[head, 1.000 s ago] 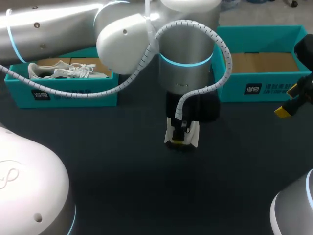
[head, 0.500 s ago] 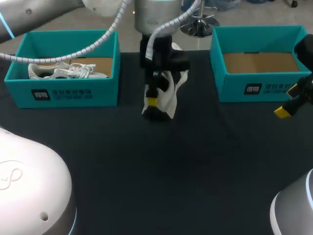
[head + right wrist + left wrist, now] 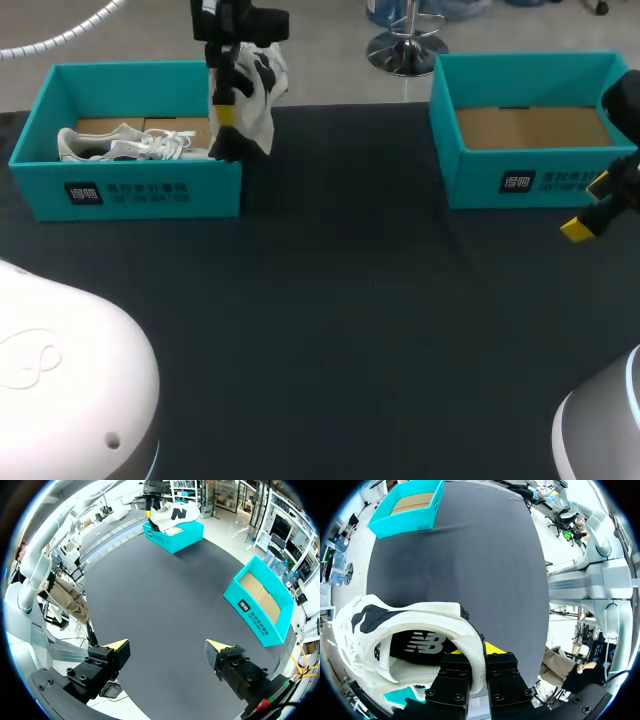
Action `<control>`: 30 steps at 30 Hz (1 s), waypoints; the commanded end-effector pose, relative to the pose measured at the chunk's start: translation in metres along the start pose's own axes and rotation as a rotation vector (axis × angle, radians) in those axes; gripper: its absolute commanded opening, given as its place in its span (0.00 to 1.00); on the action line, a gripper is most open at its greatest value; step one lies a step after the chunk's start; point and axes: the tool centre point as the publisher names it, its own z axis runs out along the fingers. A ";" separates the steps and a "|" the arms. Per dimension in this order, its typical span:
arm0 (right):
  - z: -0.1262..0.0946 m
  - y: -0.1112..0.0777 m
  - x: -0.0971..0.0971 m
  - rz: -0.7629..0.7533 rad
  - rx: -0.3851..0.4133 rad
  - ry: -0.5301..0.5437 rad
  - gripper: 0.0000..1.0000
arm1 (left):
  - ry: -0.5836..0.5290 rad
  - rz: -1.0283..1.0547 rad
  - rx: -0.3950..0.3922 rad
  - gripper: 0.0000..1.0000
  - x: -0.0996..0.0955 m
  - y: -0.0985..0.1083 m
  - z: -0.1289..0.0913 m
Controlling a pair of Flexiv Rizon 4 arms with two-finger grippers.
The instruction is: Take the shoe out of the shoebox, open the shoe tongue, remove and reinsert the insole, then place the shoe into the shoebox
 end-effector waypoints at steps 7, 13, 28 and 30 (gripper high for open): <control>0.000 0.003 -0.002 0.000 0.008 0.004 1.00 | 0.011 -0.116 0.068 0.00 -0.035 0.104 -0.010; 0.000 0.003 -0.002 0.000 0.008 0.004 1.00 | 0.045 -0.161 0.138 0.00 -0.040 0.112 -0.005; 0.000 0.003 -0.002 0.000 0.008 0.004 1.00 | 0.045 -0.161 0.138 0.00 -0.040 0.112 -0.005; 0.000 0.003 -0.002 0.000 0.008 0.004 1.00 | 0.039 -0.162 0.123 0.00 -0.044 0.115 -0.005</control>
